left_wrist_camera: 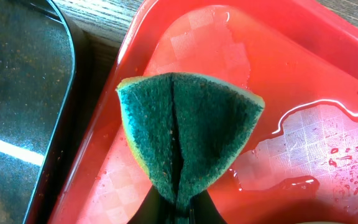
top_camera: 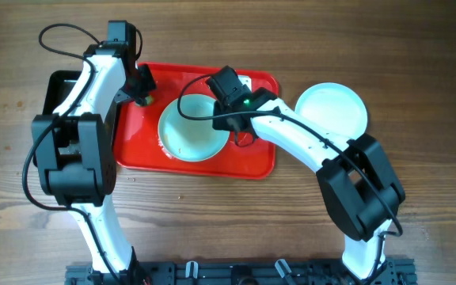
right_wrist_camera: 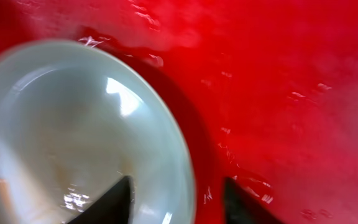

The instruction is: Clean dirty plates on tray and stack at the side

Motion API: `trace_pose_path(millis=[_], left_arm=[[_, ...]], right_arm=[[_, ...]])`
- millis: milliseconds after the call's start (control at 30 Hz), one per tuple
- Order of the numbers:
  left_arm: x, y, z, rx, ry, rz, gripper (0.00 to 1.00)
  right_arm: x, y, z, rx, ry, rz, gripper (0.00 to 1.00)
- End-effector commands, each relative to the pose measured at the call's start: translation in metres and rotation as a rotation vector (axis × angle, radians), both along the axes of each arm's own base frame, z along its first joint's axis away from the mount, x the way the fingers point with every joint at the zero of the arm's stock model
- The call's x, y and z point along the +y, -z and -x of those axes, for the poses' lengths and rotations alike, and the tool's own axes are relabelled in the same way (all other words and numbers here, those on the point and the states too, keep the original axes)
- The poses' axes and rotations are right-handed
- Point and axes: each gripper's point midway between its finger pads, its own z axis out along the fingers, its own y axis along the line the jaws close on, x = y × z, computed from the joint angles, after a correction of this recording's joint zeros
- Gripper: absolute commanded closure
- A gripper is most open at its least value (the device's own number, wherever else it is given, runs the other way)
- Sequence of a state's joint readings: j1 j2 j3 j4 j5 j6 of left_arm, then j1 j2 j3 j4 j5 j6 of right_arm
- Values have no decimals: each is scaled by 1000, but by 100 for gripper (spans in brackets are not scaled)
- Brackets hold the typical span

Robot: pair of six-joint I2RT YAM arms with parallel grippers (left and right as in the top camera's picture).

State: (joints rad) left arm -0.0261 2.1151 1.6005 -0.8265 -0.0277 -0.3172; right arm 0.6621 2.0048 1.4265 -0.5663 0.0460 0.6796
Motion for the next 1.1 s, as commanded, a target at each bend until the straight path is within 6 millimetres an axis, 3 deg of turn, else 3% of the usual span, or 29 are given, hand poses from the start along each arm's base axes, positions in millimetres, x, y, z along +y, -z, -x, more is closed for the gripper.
trace_pose_path(millis=[0, 133, 200, 333, 433, 600, 667, 900, 1067], left_arm=[[-4, -22, -9, -56, -2, 15, 96], [-5, -22, -11, -65, -1, 16, 96], [-6, -23, -13, -71, 1, 24, 96], [-9, -23, -14, -79, 6, 41, 96], [-9, -23, -14, -78, 6, 41, 96], [-9, -23, -14, -78, 6, 41, 96], [-9, -23, -14, -78, 6, 41, 96], [-24, -21, -5, -42, 39, 41, 96], [-52, -21, -3, -41, 129, 34, 96]], right_arm=[[8, -5, -5, 30, -86, -112, 44], [-3, -12, -29, -15, -233, -166, 42], [3, -13, -36, -38, -356, -195, 43], [21, 8, -36, -25, -457, -205, 45], [34, 23, -28, 8, -466, -203, 56], [31, 54, -29, 77, -344, -189, 76], [21, 60, -32, 102, -259, -161, 95], [-29, 68, -54, 184, 211, -156, 96], [-41, 70, -55, 196, 227, -139, 96]])
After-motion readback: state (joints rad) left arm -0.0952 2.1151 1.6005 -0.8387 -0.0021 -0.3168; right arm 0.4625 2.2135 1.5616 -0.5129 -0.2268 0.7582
